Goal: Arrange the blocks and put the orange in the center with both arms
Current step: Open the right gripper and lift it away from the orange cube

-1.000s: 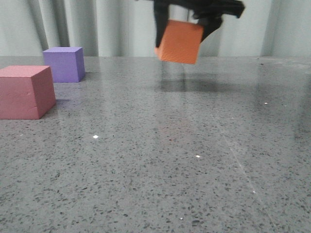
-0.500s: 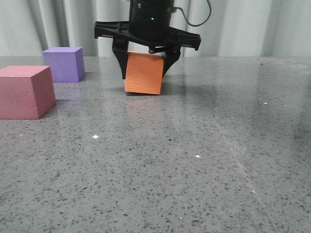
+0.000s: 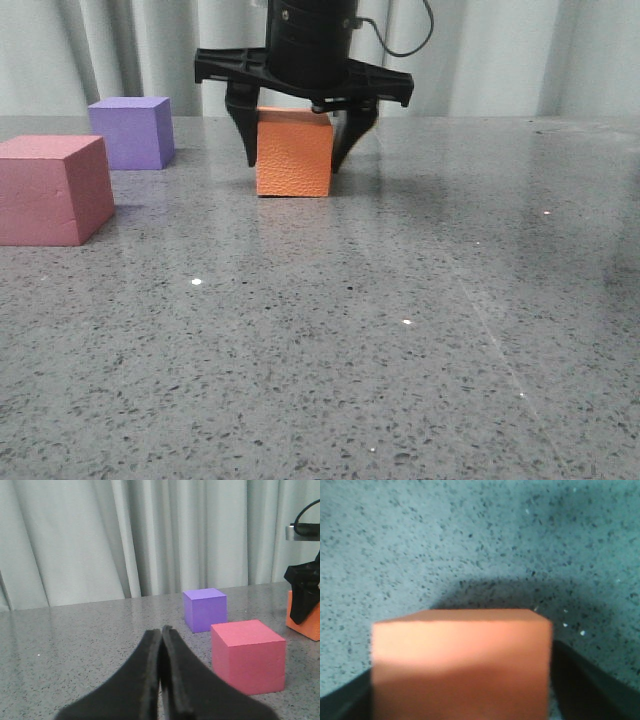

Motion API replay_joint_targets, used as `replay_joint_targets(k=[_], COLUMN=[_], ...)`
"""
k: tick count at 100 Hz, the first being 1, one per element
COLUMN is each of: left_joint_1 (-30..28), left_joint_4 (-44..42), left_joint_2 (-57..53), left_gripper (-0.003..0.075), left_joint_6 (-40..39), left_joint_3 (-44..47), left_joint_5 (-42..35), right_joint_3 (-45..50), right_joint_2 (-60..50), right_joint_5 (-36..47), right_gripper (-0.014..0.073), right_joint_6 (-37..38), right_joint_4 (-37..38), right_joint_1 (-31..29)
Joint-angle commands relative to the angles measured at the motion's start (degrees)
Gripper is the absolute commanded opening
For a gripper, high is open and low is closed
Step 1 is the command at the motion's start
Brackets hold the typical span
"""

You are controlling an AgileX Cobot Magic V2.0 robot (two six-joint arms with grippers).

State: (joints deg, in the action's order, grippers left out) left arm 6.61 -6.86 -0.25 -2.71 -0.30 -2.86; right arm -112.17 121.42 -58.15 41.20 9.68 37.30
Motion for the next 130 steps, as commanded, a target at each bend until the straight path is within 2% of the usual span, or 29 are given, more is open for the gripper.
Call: replay_joint_targets(k=[1,34,54,71,80,101,130], left_joint_1=[-0.13,-0.13,-0.13,-0.13,-0.13,-0.13,-0.13], left_joint_4=[0.18,0.18,0.18,0.18,0.18,0.18,0.18], left_joint_2=[-1.92,-1.92,-1.92,-1.92,-1.92,-1.92,-1.92], left_gripper=[-0.0019,-0.0019,-0.0019,-0.0019,-0.0019,-0.0019,-0.0019], left_joint_6=[-0.43,-0.43,-0.43,-0.43,-0.43,-0.43,-0.43], left_joint_3=[3.15,3.15,3.15,3.15,3.15,3.15,3.15], left_joint_5=[-4.31,-4.31,-4.31,-4.31,-4.31,-4.31,-4.31], right_joint_3=[-1.43,-1.43,-1.36,-0.81,1.36,14.01,39.77], right_joint_2=[-3.27,-8.89,-15.65,-22.76,-26.57,-37.37,-56.51], right_joint_5=[0.99,5.83,6.37,3.05,2.51,3.69,9.97], right_gripper=[0.0650,0.0634,0.0634,0.0634,0.0634,0.0634,0.0634], right_joint_6=[-0.06,-0.18,-0.79,-6.84,-7.73,-7.79,-7.79], right_joint_4=[1.47,2.33,11.43,16.73,18.76,21.73,22.50], right_joint_1=[0.10,0.23,0.23,0.23,-0.15,-1.78,-4.52])
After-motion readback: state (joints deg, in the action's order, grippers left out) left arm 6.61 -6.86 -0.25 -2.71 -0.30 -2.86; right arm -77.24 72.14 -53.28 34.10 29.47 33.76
